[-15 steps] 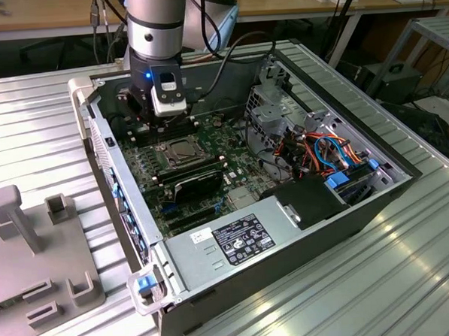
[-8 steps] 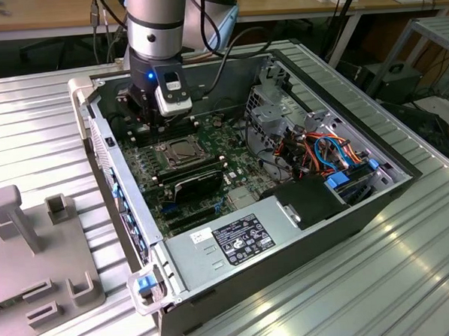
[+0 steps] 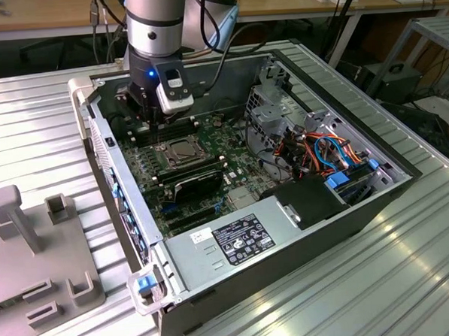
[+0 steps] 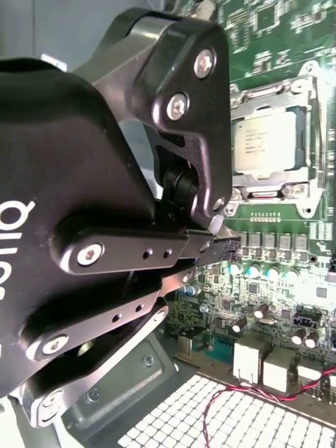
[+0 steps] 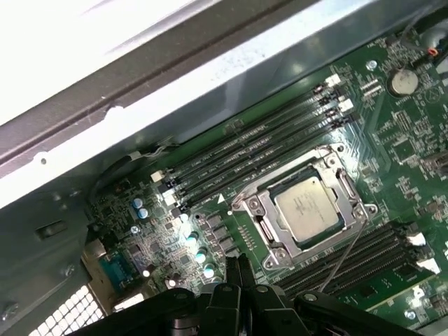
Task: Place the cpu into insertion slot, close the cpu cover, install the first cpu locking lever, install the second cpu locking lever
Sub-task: 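Install the first cpu locking lever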
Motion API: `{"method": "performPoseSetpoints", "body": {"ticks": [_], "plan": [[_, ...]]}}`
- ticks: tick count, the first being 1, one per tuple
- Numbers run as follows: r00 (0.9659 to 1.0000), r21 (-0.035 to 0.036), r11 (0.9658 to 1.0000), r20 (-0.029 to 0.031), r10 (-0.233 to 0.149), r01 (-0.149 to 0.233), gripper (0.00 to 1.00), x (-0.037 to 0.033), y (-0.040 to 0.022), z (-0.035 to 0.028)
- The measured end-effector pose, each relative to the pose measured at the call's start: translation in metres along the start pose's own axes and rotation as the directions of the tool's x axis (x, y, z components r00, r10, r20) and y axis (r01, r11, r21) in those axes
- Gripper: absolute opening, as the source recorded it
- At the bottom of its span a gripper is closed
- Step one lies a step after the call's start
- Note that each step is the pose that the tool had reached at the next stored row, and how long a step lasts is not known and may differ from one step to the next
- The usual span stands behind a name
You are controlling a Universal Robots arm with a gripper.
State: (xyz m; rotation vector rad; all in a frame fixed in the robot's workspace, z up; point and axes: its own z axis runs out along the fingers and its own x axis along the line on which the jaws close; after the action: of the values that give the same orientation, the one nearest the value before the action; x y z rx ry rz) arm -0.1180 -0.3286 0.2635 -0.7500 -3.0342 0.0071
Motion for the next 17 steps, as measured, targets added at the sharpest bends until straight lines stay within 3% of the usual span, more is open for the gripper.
{"method": "performPoseSetpoints", "body": {"ticks": [1,4,7,12,15,17], "plan": [[0.9998,-0.0081,0.9998,-0.0042,-0.019,0.019,0.11,0.0000,0.0000,0.0001],[0.9980,-0.0223,0.9978,-0.0110,-0.062,0.062,0.11,0.0000,0.0000,0.0002],[0.9950,-0.0268,0.9948,-0.0128,-0.099,0.099,0.11,0.0000,0.0001,0.0003],[0.9924,-0.0269,0.9922,-0.0128,-0.122,0.122,0.11,0.0044,-0.0022,0.0006],[0.9843,-0.0259,0.9841,-0.0125,-0.176,0.176,0.11,0.0044,-0.0023,0.0010],[0.9748,-0.0252,0.9746,-0.0122,-0.223,0.222,0.11,0.0044,-0.0023,0.0015]]}}
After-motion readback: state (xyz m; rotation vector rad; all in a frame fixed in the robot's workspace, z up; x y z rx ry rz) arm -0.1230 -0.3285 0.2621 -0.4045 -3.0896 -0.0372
